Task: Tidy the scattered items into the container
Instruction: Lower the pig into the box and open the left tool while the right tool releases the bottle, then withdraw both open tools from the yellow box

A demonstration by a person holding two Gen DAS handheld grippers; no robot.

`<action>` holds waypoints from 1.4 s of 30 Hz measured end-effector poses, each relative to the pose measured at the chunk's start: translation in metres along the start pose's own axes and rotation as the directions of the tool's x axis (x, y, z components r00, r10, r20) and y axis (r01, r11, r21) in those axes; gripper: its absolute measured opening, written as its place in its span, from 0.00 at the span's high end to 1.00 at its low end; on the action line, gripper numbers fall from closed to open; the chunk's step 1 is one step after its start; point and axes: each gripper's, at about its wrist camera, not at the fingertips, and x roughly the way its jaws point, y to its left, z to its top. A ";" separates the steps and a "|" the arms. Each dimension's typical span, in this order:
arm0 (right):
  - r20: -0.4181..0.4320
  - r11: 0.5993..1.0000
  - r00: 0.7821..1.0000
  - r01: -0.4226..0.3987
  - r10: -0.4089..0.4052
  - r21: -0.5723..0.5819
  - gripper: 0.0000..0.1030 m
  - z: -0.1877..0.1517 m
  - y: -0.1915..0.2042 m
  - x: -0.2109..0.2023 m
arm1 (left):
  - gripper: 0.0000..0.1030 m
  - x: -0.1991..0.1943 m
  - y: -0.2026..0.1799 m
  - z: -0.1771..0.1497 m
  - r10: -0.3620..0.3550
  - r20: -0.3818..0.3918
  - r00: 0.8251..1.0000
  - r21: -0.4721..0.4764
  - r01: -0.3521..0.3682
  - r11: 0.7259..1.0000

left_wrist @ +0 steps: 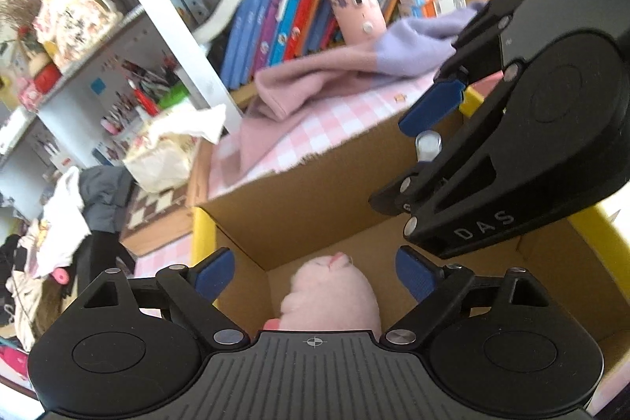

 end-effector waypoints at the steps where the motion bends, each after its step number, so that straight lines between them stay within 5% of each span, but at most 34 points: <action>1: 0.012 1.000 1.000 0.003 -0.003 0.002 0.50 0.000 0.002 -0.005 | 0.11 -0.005 0.001 0.000 0.007 0.012 1.000 -0.005 -0.007 1.000; 18: 0.233 0.986 0.963 0.111 -0.139 0.127 0.44 -0.021 0.026 -0.107 | 0.06 -0.101 0.001 -0.020 0.115 0.172 0.978 -0.162 -0.087 0.983; 33: 0.263 0.944 0.925 0.208 -0.275 0.255 0.43 -0.074 0.065 -0.163 | 0.06 -0.170 -0.012 -0.071 0.148 0.231 0.962 -0.275 -0.081 0.958; 42: 0.228 0.929 0.926 0.232 -0.302 0.289 0.43 -0.116 0.093 -0.188 | 0.03 -0.192 -0.024 -0.101 0.141 0.220 0.965 -0.307 -0.068 0.949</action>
